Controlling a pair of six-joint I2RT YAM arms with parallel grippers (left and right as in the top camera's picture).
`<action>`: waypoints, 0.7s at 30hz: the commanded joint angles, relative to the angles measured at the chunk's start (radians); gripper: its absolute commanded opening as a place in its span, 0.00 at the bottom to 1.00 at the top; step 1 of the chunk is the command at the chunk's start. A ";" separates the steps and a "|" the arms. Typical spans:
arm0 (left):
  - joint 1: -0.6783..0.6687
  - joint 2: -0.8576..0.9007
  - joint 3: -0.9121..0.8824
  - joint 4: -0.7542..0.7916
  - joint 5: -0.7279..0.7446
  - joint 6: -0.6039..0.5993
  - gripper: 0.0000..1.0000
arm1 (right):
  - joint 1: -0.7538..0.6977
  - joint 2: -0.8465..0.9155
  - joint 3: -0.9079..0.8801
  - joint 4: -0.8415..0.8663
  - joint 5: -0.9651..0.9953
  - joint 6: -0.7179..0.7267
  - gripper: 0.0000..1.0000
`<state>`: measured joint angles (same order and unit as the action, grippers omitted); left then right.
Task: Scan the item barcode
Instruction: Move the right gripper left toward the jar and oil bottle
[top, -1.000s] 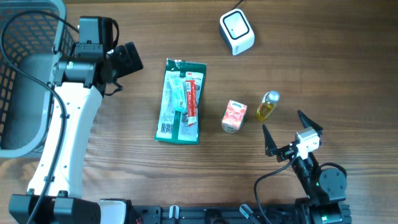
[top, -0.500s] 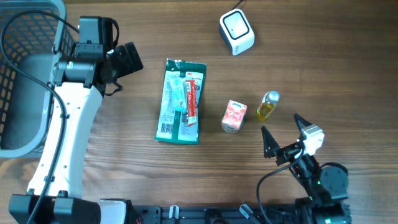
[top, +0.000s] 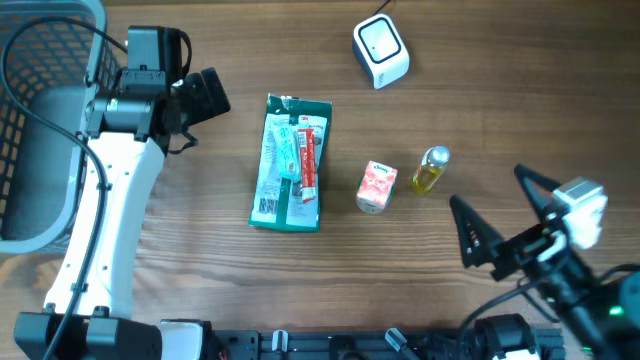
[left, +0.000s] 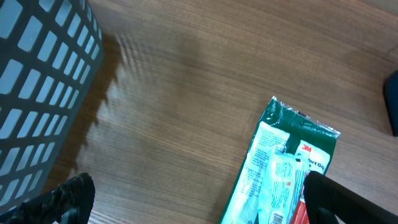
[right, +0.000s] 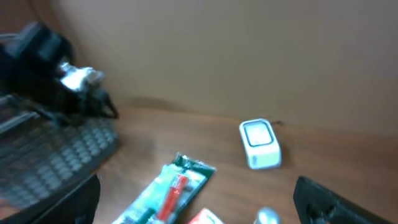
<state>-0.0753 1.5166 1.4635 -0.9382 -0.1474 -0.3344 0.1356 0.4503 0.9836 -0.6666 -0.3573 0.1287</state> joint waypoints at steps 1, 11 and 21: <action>0.005 0.003 0.008 0.003 0.009 0.013 1.00 | 0.000 0.169 0.249 -0.177 -0.065 0.010 1.00; 0.005 0.003 0.008 0.003 0.009 0.013 1.00 | 0.000 0.346 0.323 -0.233 -0.260 0.091 1.00; 0.005 0.003 0.008 0.002 0.009 0.013 1.00 | 0.000 0.470 0.323 -0.274 -0.287 0.238 1.00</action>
<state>-0.0753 1.5166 1.4635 -0.9382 -0.1474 -0.3344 0.1356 0.8913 1.2976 -0.9329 -0.6170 0.3222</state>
